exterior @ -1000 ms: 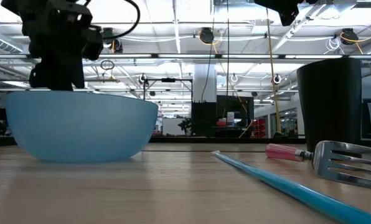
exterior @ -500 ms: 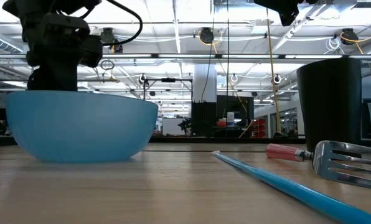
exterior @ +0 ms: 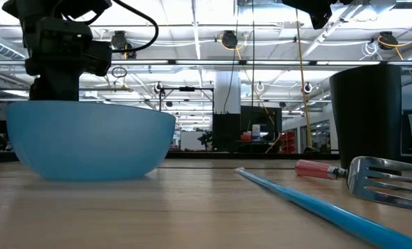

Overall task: Pick & Place Utensil
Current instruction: Put the blue bowl on the left side of the placemat

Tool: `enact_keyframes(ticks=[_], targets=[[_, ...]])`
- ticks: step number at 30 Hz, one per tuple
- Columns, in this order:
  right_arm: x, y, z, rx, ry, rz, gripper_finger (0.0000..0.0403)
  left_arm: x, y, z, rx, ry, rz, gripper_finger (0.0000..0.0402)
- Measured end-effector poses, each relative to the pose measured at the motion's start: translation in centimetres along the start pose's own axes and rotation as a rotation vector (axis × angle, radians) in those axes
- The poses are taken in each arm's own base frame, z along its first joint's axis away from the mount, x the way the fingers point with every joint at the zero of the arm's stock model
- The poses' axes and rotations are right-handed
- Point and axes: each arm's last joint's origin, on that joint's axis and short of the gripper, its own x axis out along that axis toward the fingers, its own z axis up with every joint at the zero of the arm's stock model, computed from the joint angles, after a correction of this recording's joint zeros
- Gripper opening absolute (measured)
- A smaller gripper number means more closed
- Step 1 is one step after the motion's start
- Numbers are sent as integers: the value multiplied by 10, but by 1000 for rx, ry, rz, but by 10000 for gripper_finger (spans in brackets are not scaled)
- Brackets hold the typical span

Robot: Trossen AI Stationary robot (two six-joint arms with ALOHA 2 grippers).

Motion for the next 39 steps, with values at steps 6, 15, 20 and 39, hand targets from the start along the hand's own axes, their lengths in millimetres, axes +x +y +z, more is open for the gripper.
enact_keyframes(ticks=[6,15,20,39], targets=[[0,0,0,0,0,0,215,0,0,0,-31,4,-3,186],[0,0,0,0,0,0,215,4,0,1,-51,-2,11,186],[0,0,0,12,2,0,215,19,-3,5,-50,19,17,186],[0,0,0,18,4,1,215,44,-2,5,-68,84,61,186]])
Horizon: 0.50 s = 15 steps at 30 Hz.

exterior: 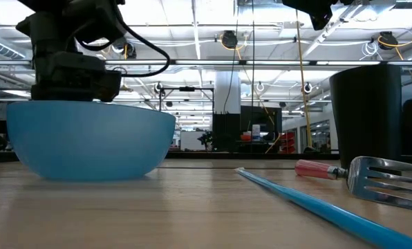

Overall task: Pick & Place Utensil
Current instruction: Put the blue bowl on the left side of the placemat

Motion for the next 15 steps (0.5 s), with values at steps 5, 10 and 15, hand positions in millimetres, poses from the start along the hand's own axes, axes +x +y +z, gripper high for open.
enact_keyframes(ticks=[5,10,15], targets=[[0,0,0,0,0,0,215,0,0,0,-6,1,0,186],[0,0,0,0,0,0,215,0,0,0,-6,6,-3,184],[0,0,0,0,0,0,215,0,0,0,-3,6,-3,140]])
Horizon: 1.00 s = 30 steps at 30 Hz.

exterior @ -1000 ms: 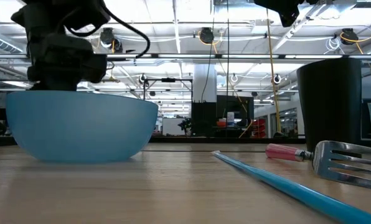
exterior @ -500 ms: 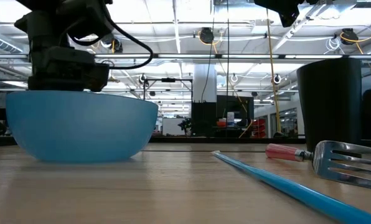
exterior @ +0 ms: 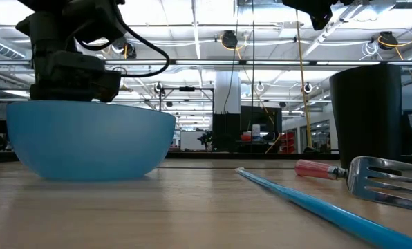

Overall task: Pick & Place Utensil
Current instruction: Put the blue bowl on the left side of the placemat

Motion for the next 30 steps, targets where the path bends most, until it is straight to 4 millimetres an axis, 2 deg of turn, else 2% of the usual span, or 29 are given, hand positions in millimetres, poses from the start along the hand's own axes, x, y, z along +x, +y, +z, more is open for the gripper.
enact_keyframes(ticks=[7,14,18,25,30], targets=[[0,0,0,0,0,0,215,0,0,0,6,0,0,59],[0,0,0,0,0,0,215,0,0,0,16,-1,-1,13],[0,0,0,0,-1,-2,215,0,0,0,23,-3,0,9],[0,0,0,0,-1,-3,215,0,0,0,19,-8,4,38],[0,0,0,0,-1,-3,215,0,0,0,19,-9,5,29]])
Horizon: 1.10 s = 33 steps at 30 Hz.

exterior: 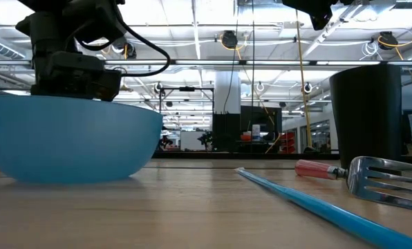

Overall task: Pick & Place Utensil
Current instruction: Put the blue bowl on the left side of the placemat

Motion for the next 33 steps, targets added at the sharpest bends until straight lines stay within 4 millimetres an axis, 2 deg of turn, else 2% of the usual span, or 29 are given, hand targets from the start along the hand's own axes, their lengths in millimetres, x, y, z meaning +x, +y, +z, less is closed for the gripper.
enact_keyframes(ticks=[5,12,19,27,33], targets=[[0,0,0,0,0,0,215,0,0,0,1,0,0,8],[0,0,0,0,0,0,215,0,0,0,0,0,-1,33],[0,0,0,0,0,0,215,0,0,0,0,0,0,7],[0,0,0,0,0,0,215,0,0,0,-1,-1,-1,51],[0,0,0,0,0,0,215,0,0,0,1,-1,-1,44]])
